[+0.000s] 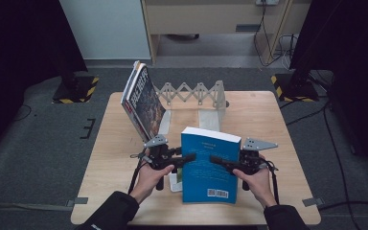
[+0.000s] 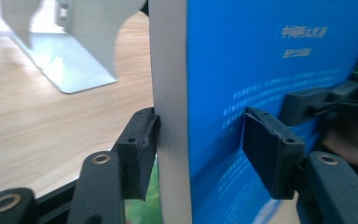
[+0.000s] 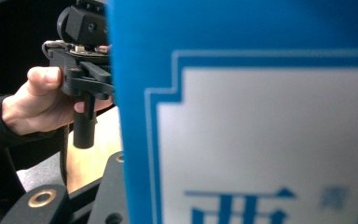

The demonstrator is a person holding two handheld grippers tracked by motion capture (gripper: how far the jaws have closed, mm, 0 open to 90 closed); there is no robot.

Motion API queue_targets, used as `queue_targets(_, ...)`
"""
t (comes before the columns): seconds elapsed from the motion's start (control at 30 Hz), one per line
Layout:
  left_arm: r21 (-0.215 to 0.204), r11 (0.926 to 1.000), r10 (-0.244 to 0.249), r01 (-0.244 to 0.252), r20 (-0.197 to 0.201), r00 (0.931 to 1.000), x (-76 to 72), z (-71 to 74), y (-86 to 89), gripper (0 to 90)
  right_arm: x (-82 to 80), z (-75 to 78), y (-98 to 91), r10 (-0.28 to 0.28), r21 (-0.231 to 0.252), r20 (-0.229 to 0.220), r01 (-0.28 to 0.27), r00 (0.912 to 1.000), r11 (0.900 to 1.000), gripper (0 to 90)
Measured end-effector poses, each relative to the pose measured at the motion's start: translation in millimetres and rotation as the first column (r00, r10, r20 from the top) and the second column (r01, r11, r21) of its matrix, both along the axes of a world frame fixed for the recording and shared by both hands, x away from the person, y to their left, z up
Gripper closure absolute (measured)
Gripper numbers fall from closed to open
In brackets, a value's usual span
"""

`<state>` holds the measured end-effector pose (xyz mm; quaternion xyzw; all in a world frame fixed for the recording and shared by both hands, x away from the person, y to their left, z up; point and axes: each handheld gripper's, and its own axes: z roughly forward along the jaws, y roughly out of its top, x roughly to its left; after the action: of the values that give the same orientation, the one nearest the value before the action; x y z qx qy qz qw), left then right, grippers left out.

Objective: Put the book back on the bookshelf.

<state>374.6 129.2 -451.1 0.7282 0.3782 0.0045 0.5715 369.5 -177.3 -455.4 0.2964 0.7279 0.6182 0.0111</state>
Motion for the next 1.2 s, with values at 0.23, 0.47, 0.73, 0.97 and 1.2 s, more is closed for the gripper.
queue_targets(0.23, 0.040, 0.9975, 0.057, -0.057, 0.003, 0.9983, 3.1, -2.7, 19.0, 33.4, 0.3, 0.4, 0.7, -0.023, -0.003, -0.041, 0.023, 0.9989, 0.9997, 61.3)
queue_targets(0.47, 0.214, 0.9647, 0.161, -0.154, -0.016, 0.9868, 4.9, -17.5, 45.5, 24.5, -2.6, 7.5, 5.8, -0.041, -0.021, -0.054, 0.040, 0.9977, 0.9990, 61.4)
queue_targets(0.73, 0.370, 0.9157, 0.187, -0.158, -0.043, 0.9815, 12.6, -45.6, 50.1, 20.6, -6.9, 18.6, 12.4, -0.051, -0.021, -0.059, 0.050, 0.9969, 0.9985, 61.5)
queue_targets(0.97, 0.450, 0.8852, 0.153, -0.117, -0.046, 0.9871, 15.7, -63.8, 40.8, 18.0, -12.5, 32.3, 17.4, -0.039, -0.010, -0.046, 0.038, 0.9982, 0.9992, 61.5)
queue_targets(1.2, 0.494, 0.8660, 0.125, -0.078, -0.063, 0.9901, 14.5, -73.9, 35.0, 14.1, -12.9, 50.0, 13.8, -0.074, 0.001, 0.003, 0.074, 0.9972, 0.9972, 61.5)
